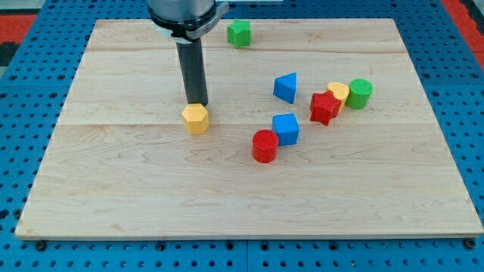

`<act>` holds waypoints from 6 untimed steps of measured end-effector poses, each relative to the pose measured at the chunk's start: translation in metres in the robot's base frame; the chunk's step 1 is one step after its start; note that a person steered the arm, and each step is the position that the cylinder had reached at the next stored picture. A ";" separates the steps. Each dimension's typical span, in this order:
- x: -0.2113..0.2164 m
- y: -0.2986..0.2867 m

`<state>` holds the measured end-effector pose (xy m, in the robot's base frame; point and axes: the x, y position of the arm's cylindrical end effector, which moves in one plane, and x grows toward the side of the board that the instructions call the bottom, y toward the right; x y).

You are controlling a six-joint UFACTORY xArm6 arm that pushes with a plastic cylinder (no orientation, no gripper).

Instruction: Move the yellow hexagon above the blue cube

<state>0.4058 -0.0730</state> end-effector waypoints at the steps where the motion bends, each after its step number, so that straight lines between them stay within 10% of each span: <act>1: 0.024 -0.077; 2: 0.040 -0.105; 5: -0.005 0.110; 6: 0.011 0.075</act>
<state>0.4166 0.0023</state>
